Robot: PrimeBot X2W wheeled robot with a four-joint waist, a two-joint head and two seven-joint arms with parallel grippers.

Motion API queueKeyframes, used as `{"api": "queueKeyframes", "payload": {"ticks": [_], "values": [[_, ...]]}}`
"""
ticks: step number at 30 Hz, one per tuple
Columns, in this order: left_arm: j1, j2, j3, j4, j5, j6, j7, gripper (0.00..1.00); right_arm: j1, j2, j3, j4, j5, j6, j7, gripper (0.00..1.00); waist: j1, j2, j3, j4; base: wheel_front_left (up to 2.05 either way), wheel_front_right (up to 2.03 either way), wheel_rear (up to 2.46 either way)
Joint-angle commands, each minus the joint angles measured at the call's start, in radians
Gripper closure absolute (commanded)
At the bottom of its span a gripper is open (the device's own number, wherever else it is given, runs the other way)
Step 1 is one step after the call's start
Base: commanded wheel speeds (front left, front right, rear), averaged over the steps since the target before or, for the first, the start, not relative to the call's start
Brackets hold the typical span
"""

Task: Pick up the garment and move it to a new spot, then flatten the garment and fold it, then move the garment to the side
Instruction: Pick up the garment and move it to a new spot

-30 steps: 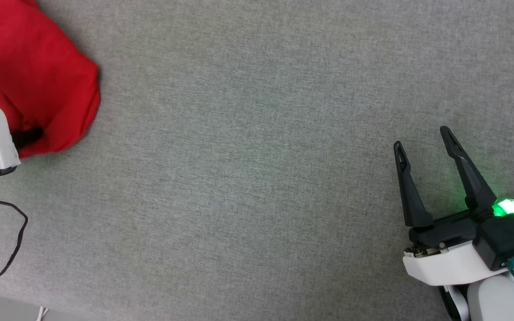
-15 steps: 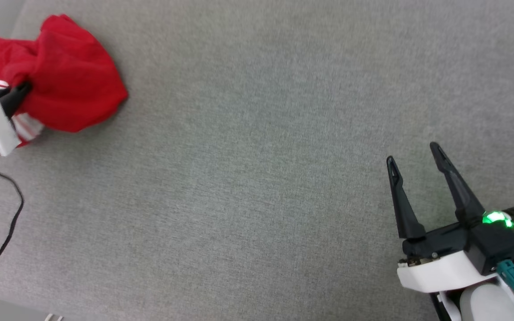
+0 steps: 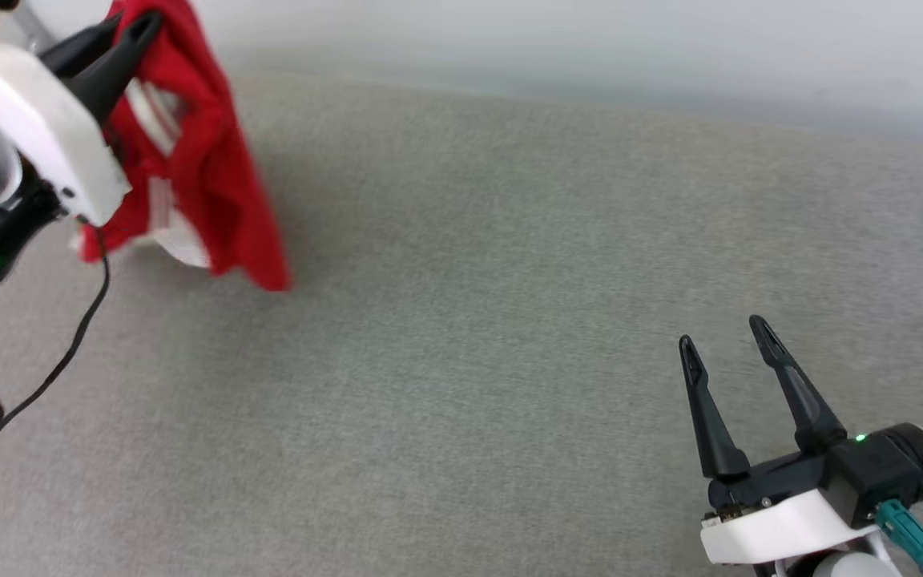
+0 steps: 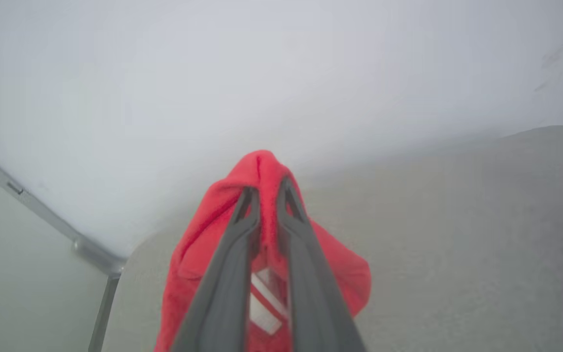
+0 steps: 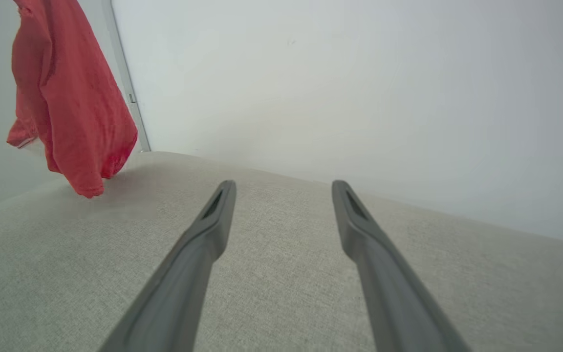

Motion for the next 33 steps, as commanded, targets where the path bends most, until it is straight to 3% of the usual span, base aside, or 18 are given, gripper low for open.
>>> {"api": "queueKeyframes", "payload": {"ticks": [1,8,18,27,32,33], "values": [[-0.020,-0.011,-0.001,-0.016,0.011,0.009,-0.011,1.00,0.016,0.003,-0.001,0.003,0.010,-0.001,-0.002,0.00,0.0002,0.0000,-0.039,-0.041,0.00,0.00,0.00],[-0.072,-0.096,-0.023,-0.094,0.049,0.064,-0.019,1.00,0.033,0.003,-0.011,0.002,0.045,-0.001,-0.002,0.00,0.0002,0.0000,-0.084,-0.133,0.00,0.00,0.00],[-0.044,-0.302,-0.140,-0.117,0.076,0.103,-0.034,1.00,0.024,0.003,-0.021,-0.008,0.082,-0.001,-0.002,0.00,0.0002,0.0000,-0.067,-0.272,0.00,0.00,0.00],[0.131,-0.521,-0.383,-0.063,0.106,0.074,-0.027,1.00,0.006,0.003,-0.062,-0.017,0.093,-0.001,-0.002,0.00,0.0002,0.0000,-0.040,-0.358,0.00,0.00,0.00],[0.225,-0.626,-0.519,0.025,0.127,0.047,-0.031,1.00,0.002,0.003,-0.073,-0.015,0.101,-0.001,-0.002,0.00,0.0002,0.0000,-0.027,-0.388,0.00,0.00,0.00],[0.252,-0.676,-0.565,0.089,0.135,0.033,-0.048,1.00,-0.002,0.003,-0.073,-0.014,0.100,-0.001,-0.002,0.00,0.0002,0.0000,-0.021,-0.395,0.00,0.00,0.00]]}}
